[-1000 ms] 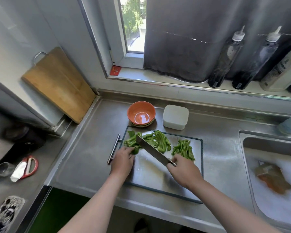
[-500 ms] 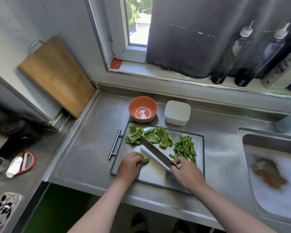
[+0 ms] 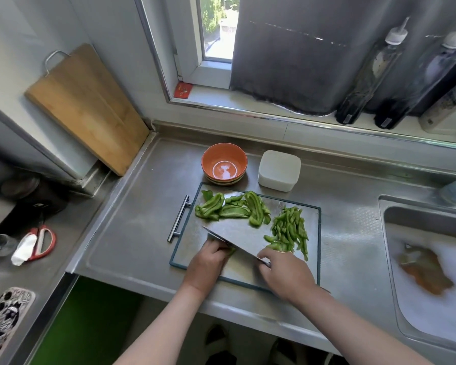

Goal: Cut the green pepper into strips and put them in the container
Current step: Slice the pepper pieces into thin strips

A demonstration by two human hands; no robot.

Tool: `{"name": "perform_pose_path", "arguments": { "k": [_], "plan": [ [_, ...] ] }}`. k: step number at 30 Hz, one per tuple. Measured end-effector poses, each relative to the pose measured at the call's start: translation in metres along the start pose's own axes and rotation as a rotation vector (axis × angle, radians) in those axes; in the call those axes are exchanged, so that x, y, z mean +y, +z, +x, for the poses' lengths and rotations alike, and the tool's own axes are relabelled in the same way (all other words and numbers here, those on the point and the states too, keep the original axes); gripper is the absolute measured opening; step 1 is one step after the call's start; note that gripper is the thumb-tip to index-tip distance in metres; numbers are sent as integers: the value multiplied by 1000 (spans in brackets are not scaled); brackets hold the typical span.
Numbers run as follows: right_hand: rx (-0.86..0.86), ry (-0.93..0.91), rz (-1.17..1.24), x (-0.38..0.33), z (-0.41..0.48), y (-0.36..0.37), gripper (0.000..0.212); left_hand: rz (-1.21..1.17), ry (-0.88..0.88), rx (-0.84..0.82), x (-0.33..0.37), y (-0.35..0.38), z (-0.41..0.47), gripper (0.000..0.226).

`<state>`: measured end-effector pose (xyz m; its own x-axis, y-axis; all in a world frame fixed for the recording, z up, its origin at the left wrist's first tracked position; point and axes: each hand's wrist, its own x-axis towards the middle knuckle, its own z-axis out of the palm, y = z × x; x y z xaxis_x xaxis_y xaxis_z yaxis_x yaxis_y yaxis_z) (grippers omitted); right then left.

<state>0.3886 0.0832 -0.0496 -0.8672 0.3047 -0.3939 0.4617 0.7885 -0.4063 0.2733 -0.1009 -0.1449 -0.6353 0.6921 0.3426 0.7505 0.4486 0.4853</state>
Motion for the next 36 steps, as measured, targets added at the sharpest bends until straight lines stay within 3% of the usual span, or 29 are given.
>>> {"name": "perform_pose_path", "arguments": {
  "k": [7,15,21,29,36],
  "plan": [
    [35,-135,-154,-6,-4,2,25,47,25,-57,-5,5,-2,28],
    [18,-114,-140,-8,-12,9,24,13,-22,24,4,3,1,28],
    [25,-84,-105,-12,-17,11,21,3,-23,11,5,1,2,33],
    [11,-75,-150,-14,-11,14,19,-68,-56,8,2,4,1,24],
    [-38,-77,-153,-12,-1,16,18,-155,-90,9,2,3,2,42]
  ]
}}
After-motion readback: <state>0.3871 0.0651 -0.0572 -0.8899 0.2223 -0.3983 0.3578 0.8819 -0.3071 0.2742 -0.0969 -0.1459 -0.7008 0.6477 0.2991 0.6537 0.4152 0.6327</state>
